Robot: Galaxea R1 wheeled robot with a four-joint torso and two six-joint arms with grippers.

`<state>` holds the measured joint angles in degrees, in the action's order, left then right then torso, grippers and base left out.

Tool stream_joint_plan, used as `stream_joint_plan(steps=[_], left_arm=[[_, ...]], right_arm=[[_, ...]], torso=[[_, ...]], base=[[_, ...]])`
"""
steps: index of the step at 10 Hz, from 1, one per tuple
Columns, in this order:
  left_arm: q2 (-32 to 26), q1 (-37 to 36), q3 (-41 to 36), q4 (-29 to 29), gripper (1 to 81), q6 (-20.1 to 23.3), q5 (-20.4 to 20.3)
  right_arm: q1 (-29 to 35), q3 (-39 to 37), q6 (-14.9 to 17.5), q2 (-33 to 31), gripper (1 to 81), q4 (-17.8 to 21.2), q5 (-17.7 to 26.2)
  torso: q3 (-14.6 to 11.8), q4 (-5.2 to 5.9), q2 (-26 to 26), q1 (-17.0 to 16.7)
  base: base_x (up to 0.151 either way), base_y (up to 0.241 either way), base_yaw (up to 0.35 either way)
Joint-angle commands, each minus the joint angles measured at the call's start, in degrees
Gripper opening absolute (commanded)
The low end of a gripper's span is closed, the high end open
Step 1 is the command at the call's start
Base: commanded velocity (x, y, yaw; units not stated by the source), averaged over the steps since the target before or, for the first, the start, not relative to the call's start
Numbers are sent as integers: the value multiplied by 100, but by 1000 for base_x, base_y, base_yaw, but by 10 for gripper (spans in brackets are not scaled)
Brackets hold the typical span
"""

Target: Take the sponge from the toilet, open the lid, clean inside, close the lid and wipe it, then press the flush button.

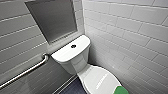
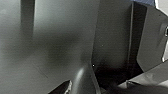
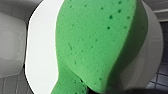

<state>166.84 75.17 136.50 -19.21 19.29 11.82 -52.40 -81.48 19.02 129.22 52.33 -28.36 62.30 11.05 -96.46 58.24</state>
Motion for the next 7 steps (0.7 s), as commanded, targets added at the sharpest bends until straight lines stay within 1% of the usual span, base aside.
stream_joint_plan(steps=[1, 2, 4, 5, 6, 7], left_arm=[[-54, -50, -79, 14, 811, 23, 523], [-54, -50, -79, 14, 811, 23, 523], [-54, -50, -79, 14, 811, 23, 523], [-54, -50, -79, 14, 811, 23, 523], [-54, -50, -88, 5, 811, 23, 514], [-54, -50, -88, 6, 811, 23, 514]], right_arm=[[-328, 1512, -65, -1150, 10, -653, -916], [-443, 1723, -56, -1282, 10, -751, -1093], [-287, 2205, -47, -1387, 10, -961, -1145], [-32, 2515, -21, -1414, 10, -1015, -1172], [424, 2805, 5, -1387, 10, -980, -1137], [767, 2737, 23, -1231, 10, -841, -1024]], torso=[[0, 0, 0, 0], [0, 0, 0, 0], [0, 0, 0, 0], [0, 0, 0, 0], [0, 0, 0, 0], [0, 0, 0, 0]], base=[[0, 0, 0], [0, 0, 0], [0, 0, 0], [0, 0, 0], [0, 0, 0], [0, 0, 0]])
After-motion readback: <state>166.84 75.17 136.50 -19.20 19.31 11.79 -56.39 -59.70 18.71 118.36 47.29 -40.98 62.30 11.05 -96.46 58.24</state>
